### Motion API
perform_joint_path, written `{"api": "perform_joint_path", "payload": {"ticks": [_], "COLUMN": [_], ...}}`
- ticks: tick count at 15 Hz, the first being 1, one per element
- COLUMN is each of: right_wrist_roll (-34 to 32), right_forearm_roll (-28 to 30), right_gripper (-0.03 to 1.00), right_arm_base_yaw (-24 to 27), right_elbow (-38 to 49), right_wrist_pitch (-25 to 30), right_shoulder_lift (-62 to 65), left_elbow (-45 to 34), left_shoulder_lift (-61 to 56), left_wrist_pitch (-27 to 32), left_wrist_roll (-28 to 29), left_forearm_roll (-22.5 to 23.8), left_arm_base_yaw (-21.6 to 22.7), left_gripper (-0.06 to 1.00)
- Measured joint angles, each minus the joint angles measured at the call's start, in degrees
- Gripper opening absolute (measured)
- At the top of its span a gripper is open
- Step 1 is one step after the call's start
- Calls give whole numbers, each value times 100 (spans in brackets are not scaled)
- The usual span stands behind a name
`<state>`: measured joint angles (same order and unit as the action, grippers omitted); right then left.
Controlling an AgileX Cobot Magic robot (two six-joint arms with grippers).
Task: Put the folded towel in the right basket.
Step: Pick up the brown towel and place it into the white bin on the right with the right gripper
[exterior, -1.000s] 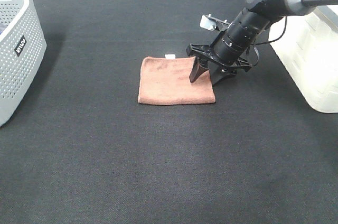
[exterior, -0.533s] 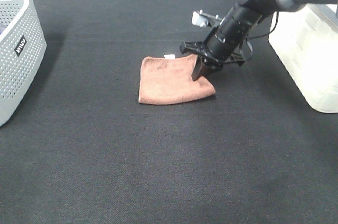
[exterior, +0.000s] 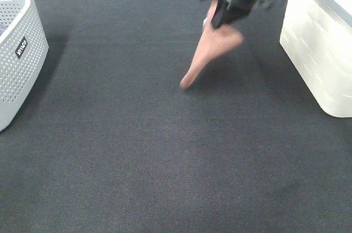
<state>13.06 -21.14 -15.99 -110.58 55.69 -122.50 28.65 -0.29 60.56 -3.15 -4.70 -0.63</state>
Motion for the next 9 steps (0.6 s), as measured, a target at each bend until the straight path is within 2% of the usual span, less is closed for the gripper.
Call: {"api": "perform_joint_path", "payload": {"ticks": [4, 6, 9], "right_wrist_roll": [-206, -481, -659], "right_forearm_roll": [1186, 2114, 2343], "right_gripper": [3, 3, 3], "right_arm_base_yaw": [0, 23, 579], "right_elbow": [0, 0, 0], "right_wrist_pitch": [57, 57, 57], "right_shoulder_lift": [963, 1409, 1868], "left_elbow": [0, 0, 0], "left_shoulder_lift": [0, 0, 0], "left_wrist_pitch": [0, 0, 0], "left_wrist_roll": [0, 0, 0], "left_forearm_roll": [0, 0, 0], "left_arm_base_yaw": [0, 0, 0], "left_gripper": [88, 88, 88]}}
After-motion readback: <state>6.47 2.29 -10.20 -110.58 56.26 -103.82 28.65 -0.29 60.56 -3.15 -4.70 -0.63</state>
